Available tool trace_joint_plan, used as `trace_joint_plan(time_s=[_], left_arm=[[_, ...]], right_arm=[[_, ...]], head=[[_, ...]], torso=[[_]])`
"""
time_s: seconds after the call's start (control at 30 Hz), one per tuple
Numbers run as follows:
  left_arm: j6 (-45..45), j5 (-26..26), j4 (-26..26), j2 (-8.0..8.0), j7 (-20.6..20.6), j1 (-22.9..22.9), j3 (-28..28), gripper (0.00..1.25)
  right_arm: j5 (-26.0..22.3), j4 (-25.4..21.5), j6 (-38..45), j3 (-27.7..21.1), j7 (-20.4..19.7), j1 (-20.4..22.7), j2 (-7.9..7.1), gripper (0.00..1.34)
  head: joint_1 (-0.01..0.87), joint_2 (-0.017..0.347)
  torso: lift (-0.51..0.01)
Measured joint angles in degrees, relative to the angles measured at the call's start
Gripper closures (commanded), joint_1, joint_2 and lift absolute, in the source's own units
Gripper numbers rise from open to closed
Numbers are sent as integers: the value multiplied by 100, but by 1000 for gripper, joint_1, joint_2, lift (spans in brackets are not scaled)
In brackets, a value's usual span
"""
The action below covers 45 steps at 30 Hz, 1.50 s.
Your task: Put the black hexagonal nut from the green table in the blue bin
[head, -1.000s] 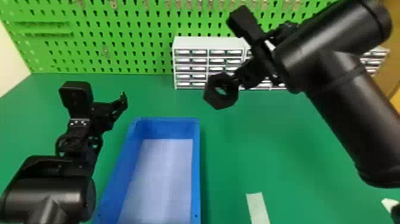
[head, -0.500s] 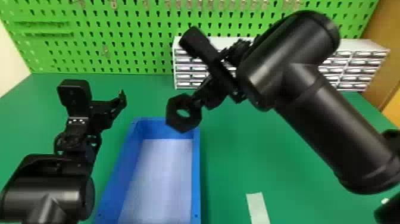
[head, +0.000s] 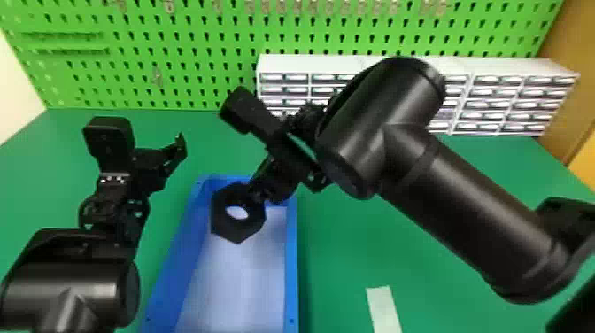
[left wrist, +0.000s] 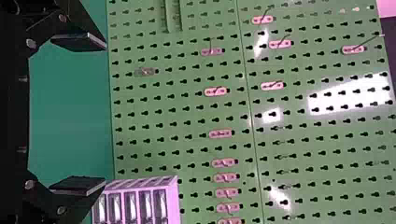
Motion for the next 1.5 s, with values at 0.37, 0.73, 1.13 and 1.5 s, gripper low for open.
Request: trace_joint_plan(time_s=[0.37, 0.73, 1.13, 1.5], left_arm=[[9, 0, -27, 0, 0, 0, 12, 248], [20, -6, -49, 0, 0, 0, 21, 248], [25, -10, -51, 9, 0, -8, 14, 248], [31, -10, -51, 9, 0, -9, 12, 248]], right_arm=[[-526, 291, -408, 303, -283, 141, 22, 1021], [-879, 602, -691, 543, -550, 243, 2, 1021], [-1148, 758, -852, 746, -813, 267, -15, 1016], [-1191, 791, -900, 803, -860, 269, -35, 654]], head=[[686, 51], [686, 51], [686, 51], [686, 51]], torso=[[-96], [-96], [-96], [-96]])
